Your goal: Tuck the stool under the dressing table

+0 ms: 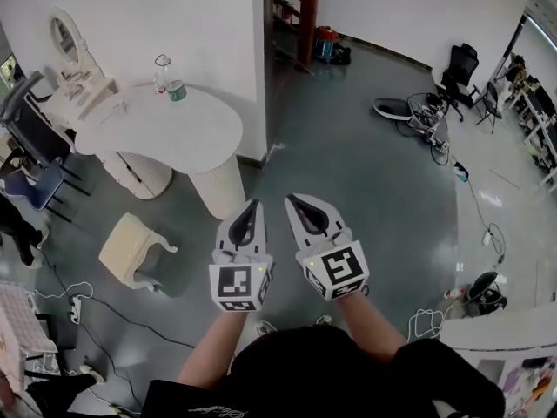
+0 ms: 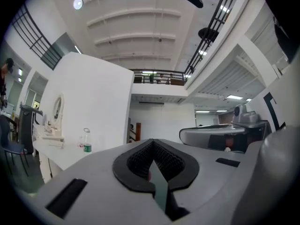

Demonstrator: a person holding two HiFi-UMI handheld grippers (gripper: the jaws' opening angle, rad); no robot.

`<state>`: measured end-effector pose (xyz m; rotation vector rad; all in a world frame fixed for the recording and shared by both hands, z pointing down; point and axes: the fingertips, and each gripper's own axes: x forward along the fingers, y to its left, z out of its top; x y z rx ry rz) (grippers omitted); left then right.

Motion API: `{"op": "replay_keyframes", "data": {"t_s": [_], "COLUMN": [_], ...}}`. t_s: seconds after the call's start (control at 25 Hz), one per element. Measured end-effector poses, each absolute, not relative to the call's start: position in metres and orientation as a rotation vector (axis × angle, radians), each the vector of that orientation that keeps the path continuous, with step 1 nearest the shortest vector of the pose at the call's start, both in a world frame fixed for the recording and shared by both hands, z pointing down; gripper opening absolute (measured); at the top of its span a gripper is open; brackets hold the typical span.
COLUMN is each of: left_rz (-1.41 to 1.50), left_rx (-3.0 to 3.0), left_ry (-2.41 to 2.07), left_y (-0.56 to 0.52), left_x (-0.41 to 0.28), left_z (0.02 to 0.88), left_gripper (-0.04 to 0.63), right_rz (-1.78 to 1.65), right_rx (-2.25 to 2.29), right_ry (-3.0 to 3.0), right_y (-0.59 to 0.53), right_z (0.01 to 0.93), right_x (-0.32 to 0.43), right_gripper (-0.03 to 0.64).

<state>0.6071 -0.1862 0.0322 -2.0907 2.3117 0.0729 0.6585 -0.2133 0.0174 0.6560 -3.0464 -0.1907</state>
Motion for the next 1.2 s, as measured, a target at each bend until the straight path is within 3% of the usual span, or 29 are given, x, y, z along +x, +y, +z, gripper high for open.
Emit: {"op": "replay_keyframes", "data": {"t_s": [0.72,1.2], "left_rz": [0.065,0.031], "left_rx": [-1.617,-1.417], "left_ry": [2.727,2.807], "left_y": [-0.058,-0.102], "left_x": [0.441,0.346], "left_z": [0.060,0.055], "left_gripper": [0.005,0.005], "right_rz": [-0.144,-0.121], "right_rx": [0.055,-0.113], "right_ry": [-3.112,-3.168], "right_y": [-0.110,-0.168], "right_z": [0.040,0.027], "right_x": [0.480,0.379], "right_gripper": [0.006,0.006]}}
